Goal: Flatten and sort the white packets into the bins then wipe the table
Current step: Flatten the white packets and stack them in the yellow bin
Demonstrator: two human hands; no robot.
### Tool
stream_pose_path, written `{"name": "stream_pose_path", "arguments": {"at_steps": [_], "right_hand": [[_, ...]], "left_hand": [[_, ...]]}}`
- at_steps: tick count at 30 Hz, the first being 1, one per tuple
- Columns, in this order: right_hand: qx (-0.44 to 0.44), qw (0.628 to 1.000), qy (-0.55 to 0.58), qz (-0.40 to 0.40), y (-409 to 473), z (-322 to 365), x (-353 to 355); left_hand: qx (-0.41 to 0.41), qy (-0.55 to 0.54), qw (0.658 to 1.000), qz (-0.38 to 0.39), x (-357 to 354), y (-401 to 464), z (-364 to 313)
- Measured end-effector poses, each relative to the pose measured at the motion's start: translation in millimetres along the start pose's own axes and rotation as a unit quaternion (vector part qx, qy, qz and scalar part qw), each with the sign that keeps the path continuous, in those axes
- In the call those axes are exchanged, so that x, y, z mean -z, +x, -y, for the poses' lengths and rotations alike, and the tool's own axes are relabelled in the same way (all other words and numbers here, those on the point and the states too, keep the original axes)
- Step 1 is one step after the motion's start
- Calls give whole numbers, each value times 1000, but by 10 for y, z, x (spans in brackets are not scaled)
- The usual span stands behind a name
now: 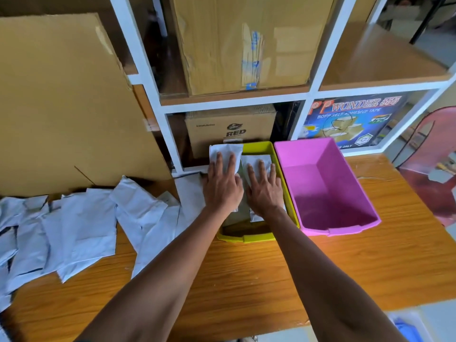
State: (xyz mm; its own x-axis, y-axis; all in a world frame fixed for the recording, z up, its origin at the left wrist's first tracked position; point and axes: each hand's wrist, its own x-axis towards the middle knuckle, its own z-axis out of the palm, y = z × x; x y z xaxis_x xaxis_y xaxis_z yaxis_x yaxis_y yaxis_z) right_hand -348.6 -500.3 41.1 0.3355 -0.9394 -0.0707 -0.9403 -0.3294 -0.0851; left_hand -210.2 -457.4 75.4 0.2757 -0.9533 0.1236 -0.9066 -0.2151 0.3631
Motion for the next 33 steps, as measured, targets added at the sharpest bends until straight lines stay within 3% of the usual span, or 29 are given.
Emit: {"name": "stream_pose_path", "arguments": {"at_steps": [11, 19, 24, 33], "right_hand": [[-3, 1000, 2, 23, 259, -79, -416], [12, 999, 36, 21, 318, -106, -330], [54, 997, 1, 48, 281, -202, -380], [67, 995, 56, 51, 344, -297, -511]], "left_hand": [[5, 15, 1000, 12, -91, 344, 74], [-19, -17, 1000, -15, -80, 308, -263], [21, -32, 999, 32, -330, 231, -340], [137, -17, 982, 128, -735, 295, -366]]}}
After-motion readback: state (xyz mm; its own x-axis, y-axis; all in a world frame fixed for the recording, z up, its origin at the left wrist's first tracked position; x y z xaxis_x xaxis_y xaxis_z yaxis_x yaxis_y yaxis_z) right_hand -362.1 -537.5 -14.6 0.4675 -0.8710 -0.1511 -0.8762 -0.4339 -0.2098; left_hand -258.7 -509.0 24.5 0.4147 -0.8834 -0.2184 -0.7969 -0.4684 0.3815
